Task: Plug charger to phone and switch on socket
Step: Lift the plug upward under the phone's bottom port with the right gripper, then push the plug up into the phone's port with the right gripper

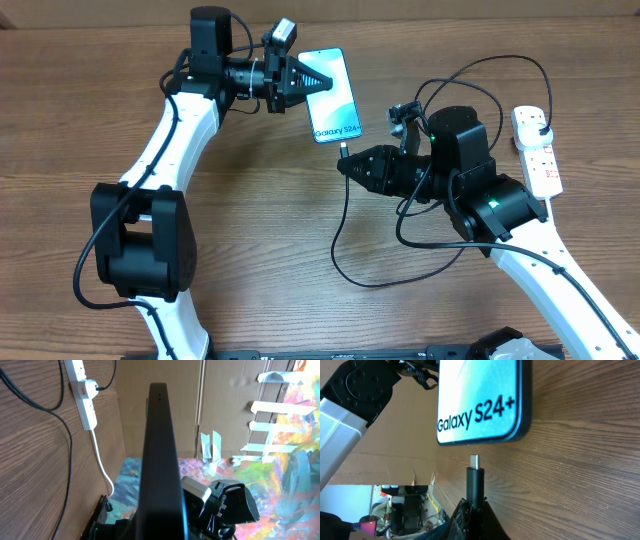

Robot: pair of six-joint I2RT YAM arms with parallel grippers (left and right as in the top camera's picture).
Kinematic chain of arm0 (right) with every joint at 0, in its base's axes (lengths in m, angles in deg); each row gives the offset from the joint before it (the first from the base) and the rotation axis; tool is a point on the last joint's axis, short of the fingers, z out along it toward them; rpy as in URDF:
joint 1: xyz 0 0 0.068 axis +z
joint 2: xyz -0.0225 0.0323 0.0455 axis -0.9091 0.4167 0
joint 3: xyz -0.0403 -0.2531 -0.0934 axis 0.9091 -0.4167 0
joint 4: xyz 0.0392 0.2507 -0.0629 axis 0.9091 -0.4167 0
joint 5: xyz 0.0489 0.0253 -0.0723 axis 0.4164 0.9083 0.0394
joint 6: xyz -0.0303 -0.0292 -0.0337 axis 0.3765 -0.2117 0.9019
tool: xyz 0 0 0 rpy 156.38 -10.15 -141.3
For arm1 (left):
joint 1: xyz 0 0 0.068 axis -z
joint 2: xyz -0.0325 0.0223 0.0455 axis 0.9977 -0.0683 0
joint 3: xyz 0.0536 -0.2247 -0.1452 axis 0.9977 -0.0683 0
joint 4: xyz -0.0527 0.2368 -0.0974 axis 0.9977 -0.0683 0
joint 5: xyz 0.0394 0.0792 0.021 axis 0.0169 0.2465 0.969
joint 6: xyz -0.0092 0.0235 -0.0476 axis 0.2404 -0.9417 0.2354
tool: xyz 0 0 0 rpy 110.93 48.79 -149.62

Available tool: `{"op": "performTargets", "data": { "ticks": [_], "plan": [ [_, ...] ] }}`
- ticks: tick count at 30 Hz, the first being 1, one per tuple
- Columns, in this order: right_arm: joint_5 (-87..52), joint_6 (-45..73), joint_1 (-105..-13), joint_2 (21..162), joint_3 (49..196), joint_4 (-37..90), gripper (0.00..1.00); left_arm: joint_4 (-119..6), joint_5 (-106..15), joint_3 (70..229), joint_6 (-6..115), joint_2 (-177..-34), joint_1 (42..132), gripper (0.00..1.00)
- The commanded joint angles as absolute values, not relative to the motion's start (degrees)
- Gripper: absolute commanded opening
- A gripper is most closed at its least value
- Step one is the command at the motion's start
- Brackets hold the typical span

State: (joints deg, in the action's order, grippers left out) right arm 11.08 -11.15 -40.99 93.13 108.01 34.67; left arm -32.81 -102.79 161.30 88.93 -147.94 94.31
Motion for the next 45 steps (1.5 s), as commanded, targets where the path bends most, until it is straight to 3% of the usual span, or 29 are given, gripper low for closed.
{"op": "performTargets", "data": {
  "ticks": [1, 31, 45],
  "plan": [
    [10.5, -11.4, -40.9, 92.9, 108.2, 35.2, 0.04, -32.2, -103.0, 162.2, 89.8, -147.5, 95.0, 0.04],
    [10.1, -11.4, -40.9, 92.9, 108.2, 35.9, 0.04, -32.0, -105.9, 162.2, 88.0, -147.5, 95.1, 0.04],
    [10.1, -11.4, -40.9, 92.9, 108.2, 36.8, 0.04, -24.9, -107.4, 162.2, 92.3, -147.5, 95.1, 0.04]
  ]
}}
